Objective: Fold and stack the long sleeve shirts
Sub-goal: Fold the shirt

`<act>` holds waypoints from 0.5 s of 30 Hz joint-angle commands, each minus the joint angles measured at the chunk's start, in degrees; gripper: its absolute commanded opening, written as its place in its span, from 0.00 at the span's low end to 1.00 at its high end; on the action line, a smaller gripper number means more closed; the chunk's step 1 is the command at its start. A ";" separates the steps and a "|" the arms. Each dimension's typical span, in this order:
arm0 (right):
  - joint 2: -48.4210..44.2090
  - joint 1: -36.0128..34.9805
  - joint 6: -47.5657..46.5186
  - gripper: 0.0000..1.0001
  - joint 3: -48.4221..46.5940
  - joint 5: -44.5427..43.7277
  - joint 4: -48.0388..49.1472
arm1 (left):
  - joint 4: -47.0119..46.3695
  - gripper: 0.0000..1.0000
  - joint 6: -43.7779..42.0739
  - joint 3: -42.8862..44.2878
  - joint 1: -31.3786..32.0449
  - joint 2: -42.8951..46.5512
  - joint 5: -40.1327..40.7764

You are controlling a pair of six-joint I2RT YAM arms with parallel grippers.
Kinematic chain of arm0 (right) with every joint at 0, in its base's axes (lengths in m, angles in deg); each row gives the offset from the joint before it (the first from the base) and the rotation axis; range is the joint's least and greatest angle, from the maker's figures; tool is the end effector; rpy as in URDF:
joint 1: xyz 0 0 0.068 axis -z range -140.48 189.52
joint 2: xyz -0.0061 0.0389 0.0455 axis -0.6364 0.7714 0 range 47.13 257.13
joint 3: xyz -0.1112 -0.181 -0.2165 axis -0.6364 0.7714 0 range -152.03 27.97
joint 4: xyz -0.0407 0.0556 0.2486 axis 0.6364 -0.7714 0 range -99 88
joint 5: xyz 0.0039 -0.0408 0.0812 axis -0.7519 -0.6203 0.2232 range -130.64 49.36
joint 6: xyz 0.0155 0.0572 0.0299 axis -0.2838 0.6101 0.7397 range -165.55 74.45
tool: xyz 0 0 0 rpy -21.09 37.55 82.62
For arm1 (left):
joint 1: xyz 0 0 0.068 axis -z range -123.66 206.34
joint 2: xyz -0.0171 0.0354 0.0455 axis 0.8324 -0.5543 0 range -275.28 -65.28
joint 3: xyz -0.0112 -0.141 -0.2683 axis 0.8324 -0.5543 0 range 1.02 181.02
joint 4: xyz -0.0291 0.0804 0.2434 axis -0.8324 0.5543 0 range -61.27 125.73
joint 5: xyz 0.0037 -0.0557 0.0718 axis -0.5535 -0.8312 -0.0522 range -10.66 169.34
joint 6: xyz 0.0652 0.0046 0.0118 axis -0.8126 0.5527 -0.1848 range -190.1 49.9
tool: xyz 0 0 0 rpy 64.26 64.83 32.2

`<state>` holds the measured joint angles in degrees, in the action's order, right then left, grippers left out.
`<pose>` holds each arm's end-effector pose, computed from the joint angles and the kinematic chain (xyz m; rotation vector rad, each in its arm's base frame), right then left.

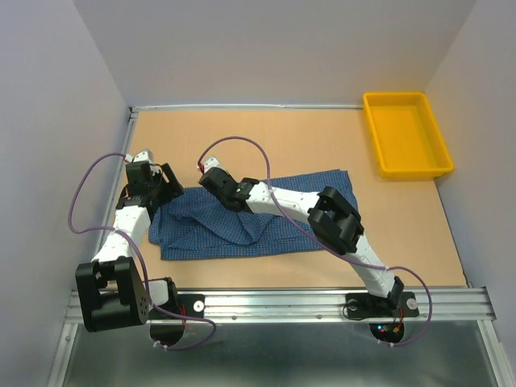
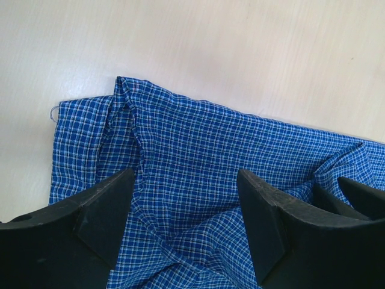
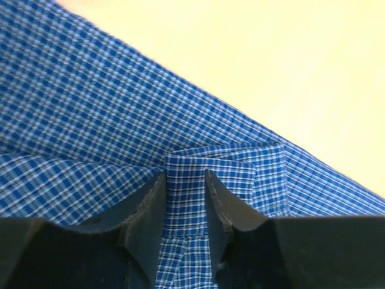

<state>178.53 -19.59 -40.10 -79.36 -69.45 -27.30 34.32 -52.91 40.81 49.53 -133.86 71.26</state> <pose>0.2983 0.4490 0.2004 -0.8387 2.1401 -0.0445 0.2557 0.0229 0.2536 -0.3728 2.1432 -0.2567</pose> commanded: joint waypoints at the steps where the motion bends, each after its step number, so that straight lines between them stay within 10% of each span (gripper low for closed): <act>1: -1.05 -1.44 0.35 0.38 -2.45 -8.18 1.04 | -0.75 0.81 -0.23 1.52 0.30 0.90 0.17; 12: 0.97 -1.36 1.31 0.38 -2.18 -5.55 1.04 | -0.75 0.81 -0.23 1.61 0.30 0.90 -0.01; 15: 1.41 -1.44 1.14 0.21 -1.92 -4.40 1.04 | -0.75 0.81 -0.23 1.61 0.30 0.81 -0.01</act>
<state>178.99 -20.55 -39.81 -79.36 -74.35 -27.32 34.32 -52.93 40.81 49.53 -133.86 71.22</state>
